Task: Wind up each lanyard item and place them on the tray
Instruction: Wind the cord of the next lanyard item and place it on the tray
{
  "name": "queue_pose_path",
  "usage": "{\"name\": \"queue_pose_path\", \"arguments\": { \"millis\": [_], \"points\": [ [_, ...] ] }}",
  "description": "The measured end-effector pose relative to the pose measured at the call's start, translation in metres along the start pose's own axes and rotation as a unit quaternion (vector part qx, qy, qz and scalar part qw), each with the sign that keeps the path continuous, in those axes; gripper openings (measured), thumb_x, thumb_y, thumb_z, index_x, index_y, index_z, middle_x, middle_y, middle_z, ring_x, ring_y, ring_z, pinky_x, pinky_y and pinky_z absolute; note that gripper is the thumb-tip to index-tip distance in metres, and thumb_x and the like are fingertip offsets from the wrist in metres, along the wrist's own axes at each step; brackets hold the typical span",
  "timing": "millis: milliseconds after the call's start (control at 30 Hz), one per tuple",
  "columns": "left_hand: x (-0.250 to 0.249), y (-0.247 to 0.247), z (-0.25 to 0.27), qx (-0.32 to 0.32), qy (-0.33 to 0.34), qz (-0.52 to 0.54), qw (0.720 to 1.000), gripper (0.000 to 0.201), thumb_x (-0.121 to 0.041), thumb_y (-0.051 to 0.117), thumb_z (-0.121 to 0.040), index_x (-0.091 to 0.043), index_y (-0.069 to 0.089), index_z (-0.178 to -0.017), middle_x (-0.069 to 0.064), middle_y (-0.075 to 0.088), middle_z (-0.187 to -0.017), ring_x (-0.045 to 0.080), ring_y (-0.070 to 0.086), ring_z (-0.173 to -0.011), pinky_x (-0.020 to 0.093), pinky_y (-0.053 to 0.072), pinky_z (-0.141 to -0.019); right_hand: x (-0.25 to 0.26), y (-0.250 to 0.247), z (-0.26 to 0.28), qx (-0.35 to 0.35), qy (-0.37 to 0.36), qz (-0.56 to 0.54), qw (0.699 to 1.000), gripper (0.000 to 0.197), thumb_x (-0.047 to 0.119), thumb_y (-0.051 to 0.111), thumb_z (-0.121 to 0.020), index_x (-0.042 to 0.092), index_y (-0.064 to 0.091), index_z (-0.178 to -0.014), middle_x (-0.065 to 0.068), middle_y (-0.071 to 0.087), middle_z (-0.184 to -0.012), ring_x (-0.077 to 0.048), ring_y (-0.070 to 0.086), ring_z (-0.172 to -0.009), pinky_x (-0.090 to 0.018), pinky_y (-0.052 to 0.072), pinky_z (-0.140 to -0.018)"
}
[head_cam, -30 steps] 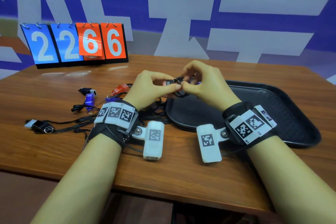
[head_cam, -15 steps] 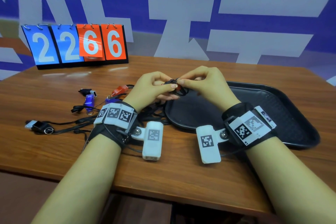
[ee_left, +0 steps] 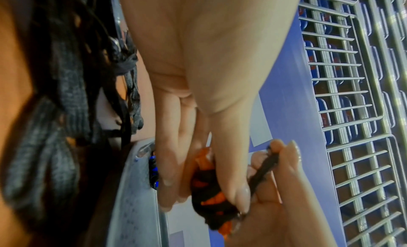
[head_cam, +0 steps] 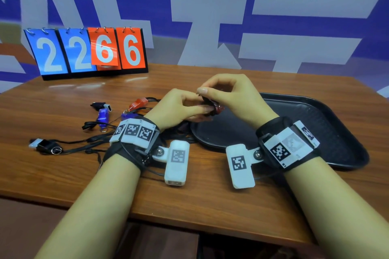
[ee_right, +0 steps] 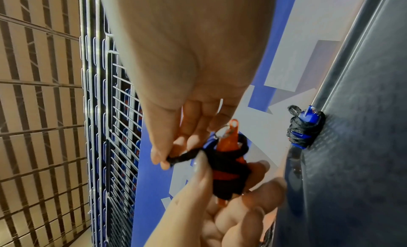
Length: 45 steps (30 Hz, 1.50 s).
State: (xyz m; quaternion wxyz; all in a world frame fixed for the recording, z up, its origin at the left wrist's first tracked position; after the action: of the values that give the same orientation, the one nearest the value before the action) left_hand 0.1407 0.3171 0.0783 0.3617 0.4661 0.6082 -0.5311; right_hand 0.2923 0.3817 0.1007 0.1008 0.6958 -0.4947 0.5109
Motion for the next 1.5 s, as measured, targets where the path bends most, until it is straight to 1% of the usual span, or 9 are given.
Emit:
{"name": "queue_pose_path", "arguments": {
  "millis": [133,300,400,467,567,800,1067,1267,1500],
  "points": [
    [-0.004,0.002,0.003,0.02,0.011,-0.046,0.999,0.009,-0.01,0.069,-0.09,-0.011,0.074,-0.097,-0.003,0.077,-0.078,0.007,0.072,-0.07,0.011,0.049,-0.058,-0.004,-0.005,-0.001,-0.035,-0.001,0.007,0.999,0.012,0.019,0.072,-0.088,0.007,0.075,-0.088,0.0,0.075,-0.085,-0.012,0.069,-0.081,-0.021,0.052,-0.076],
    [-0.004,0.004,0.003,0.025,0.035,-0.057,0.997,0.02,-0.013,0.074,-0.086,-0.005,0.075,-0.104,0.007,0.077,-0.085,0.017,0.074,-0.075,0.027,0.057,-0.073,-0.014,-0.008,-0.003,-0.107,0.027,0.023,0.994,0.01,0.024,0.076,-0.084,0.013,0.077,-0.084,0.005,0.074,-0.078,-0.005,0.068,-0.075,-0.018,0.051,-0.072],
    [-0.003,0.004,0.002,-0.011,0.048,-0.014,0.999,0.026,-0.004,0.072,-0.085,0.002,0.072,-0.11,0.003,0.078,-0.084,0.013,0.074,-0.073,0.017,0.054,-0.07,-0.023,-0.01,-0.004,-0.12,0.07,0.001,0.99,0.013,0.026,0.075,-0.085,0.014,0.077,-0.084,0.004,0.075,-0.082,-0.007,0.069,-0.08,-0.024,0.055,-0.074],
    [-0.001,0.003,0.0,-0.037,0.047,0.032,0.998,0.03,-0.004,0.074,-0.082,0.003,0.07,-0.111,0.009,0.077,-0.093,0.023,0.075,-0.083,0.028,0.057,-0.079,-0.028,-0.008,-0.003,-0.116,0.108,-0.042,0.986,0.011,0.025,0.074,-0.086,0.014,0.077,-0.084,0.0,0.075,-0.084,-0.012,0.068,-0.08,-0.033,0.056,-0.077],
    [0.003,0.0,-0.003,-0.095,0.031,0.098,0.99,0.038,-0.017,0.08,-0.072,-0.003,0.061,-0.102,0.016,0.076,-0.093,0.032,0.075,-0.085,0.055,0.053,-0.09,-0.03,-0.003,-0.002,-0.126,0.123,-0.076,0.981,0.008,0.016,0.07,-0.09,0.01,0.075,-0.087,-0.004,0.073,-0.082,-0.012,0.064,-0.074,-0.024,0.054,-0.066],
    [0.01,-0.006,-0.008,-0.169,0.029,0.105,0.979,0.033,-0.004,0.079,-0.08,0.001,0.063,-0.109,0.013,0.077,-0.092,0.025,0.076,-0.083,0.024,0.058,-0.072,-0.03,-0.002,-0.004,-0.122,0.097,-0.065,0.986,0.014,0.013,0.069,-0.09,0.0,0.074,-0.096,-0.006,0.074,-0.083,-0.007,0.067,-0.072,-0.022,0.054,-0.07],
    [0.019,-0.012,-0.011,-0.223,0.039,0.017,0.974,0.027,-0.016,0.091,-0.067,-0.015,0.073,-0.087,0.004,0.077,-0.091,0.027,0.074,-0.085,0.047,0.057,-0.09,-0.026,-0.004,-0.002,-0.082,0.118,-0.078,0.987,0.018,-0.001,0.06,-0.092,-0.002,0.073,-0.105,-0.014,0.074,-0.097,-0.017,0.073,-0.087,-0.024,0.058,-0.079],
    [0.022,-0.012,-0.014,-0.213,0.023,-0.01,0.977,0.029,-0.015,0.089,-0.07,-0.01,0.076,-0.095,0.004,0.077,-0.095,0.022,0.074,-0.09,0.042,0.059,-0.087,-0.028,-0.001,-0.001,-0.057,0.18,-0.081,0.979,0.024,0.023,0.076,-0.085,0.002,0.075,-0.098,-0.014,0.075,-0.089,-0.02,0.074,-0.085,-0.031,0.06,-0.083],
    [0.007,-0.01,-0.031,-0.186,0.001,0.008,0.983,0.03,-0.014,0.083,-0.077,-0.009,0.076,-0.106,0.009,0.076,-0.101,0.02,0.074,-0.093,0.03,0.059,-0.084,-0.034,-0.012,-0.001,-0.103,0.227,-0.209,0.946,0.025,0.008,0.072,-0.087,-0.011,0.07,-0.103,-0.028,0.07,-0.103,-0.026,0.069,-0.084,-0.027,0.06,-0.08]
  ]
}}
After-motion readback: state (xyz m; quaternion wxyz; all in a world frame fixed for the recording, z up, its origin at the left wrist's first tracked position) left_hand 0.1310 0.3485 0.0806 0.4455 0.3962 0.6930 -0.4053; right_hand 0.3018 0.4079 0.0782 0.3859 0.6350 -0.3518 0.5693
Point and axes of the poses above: each hand's wrist, its own z-axis away from the middle knuckle, its own y-axis out of the palm, x = y × z, the point moved 2 cm from there along -z, towards the middle knuckle
